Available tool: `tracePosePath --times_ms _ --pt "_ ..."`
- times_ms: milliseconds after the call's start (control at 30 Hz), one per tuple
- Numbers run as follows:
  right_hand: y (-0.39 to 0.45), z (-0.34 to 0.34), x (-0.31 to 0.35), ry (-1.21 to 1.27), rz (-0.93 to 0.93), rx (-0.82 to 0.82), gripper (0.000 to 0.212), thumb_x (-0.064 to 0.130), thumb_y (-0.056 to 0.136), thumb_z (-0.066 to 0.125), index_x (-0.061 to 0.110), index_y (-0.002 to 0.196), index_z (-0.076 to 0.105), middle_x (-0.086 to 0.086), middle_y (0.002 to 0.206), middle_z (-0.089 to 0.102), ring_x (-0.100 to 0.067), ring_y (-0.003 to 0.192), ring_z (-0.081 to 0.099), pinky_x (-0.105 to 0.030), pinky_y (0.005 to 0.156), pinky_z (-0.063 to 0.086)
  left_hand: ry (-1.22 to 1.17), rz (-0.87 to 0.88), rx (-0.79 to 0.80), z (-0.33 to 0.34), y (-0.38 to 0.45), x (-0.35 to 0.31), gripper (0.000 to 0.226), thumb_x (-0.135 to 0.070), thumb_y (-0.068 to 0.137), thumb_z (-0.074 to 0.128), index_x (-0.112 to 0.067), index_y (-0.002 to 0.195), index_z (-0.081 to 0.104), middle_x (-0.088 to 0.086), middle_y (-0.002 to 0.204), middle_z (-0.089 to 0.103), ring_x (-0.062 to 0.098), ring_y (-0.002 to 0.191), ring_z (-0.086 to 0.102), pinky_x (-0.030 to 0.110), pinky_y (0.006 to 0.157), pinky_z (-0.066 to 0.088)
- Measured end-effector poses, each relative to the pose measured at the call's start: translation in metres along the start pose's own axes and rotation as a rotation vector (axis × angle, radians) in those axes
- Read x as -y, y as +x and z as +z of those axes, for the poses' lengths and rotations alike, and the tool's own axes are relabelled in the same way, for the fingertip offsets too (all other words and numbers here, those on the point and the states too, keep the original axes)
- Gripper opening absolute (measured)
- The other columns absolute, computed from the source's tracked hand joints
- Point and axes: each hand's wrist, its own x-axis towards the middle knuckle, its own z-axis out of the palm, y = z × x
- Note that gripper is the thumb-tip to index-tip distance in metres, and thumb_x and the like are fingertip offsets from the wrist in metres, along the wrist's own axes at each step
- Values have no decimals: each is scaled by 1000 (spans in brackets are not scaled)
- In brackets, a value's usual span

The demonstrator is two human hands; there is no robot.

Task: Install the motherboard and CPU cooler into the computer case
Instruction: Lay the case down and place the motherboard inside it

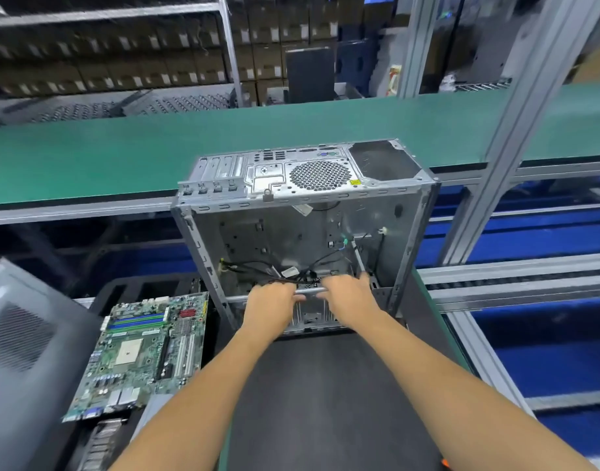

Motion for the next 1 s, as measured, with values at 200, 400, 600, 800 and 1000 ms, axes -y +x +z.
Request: tracePosePath --times_ms 200,400,600,800,1000 --pt "1 2 4 5 -33 -151 22 31 99 52 25 79 46 2 92 68 -22 92 62 -36 83 22 33 -9 -13 -7 1 0 26 -37 94 51 -25 72 43 2 79 68 24 79 63 32 64 25" --pt "-4 -11 17 -2 -26 -165 20 30 98 54 27 79 49 6 84 65 -20 89 61 -35 74 16 -18 -9 -52 -26 -5 6 27 -34 92 52 -26 70 40 3 80 68 25 80 63 31 65 24" --pt "-25 -18 28 -12 -50 -128 28 28 97 54 27 71 44 8 80 64 -18 89 62 -35 82 25 -15 -9 -103 -39 -30 9 37 -48 86 50 -24 59 41 -1 61 62 23 59 60 27 51 25" --pt "-38 -22 41 30 -78 -167 27 24 95 56 24 70 47 7 74 62 -20 91 62 -36 80 22 5 -3 -273 -55 -44 11 51 -44 87 58 -15 46 54 -1 37 48 23 33 47 21 37 31" --pt "-39 -33 49 67 -113 -172 19 31 97 54 21 85 66 4 84 68 -20 86 59 -34 72 19 229 -2 -270 -64 -49 16 24 -14 87 59 -13 68 73 0 32 41 18 24 38 17 38 24"
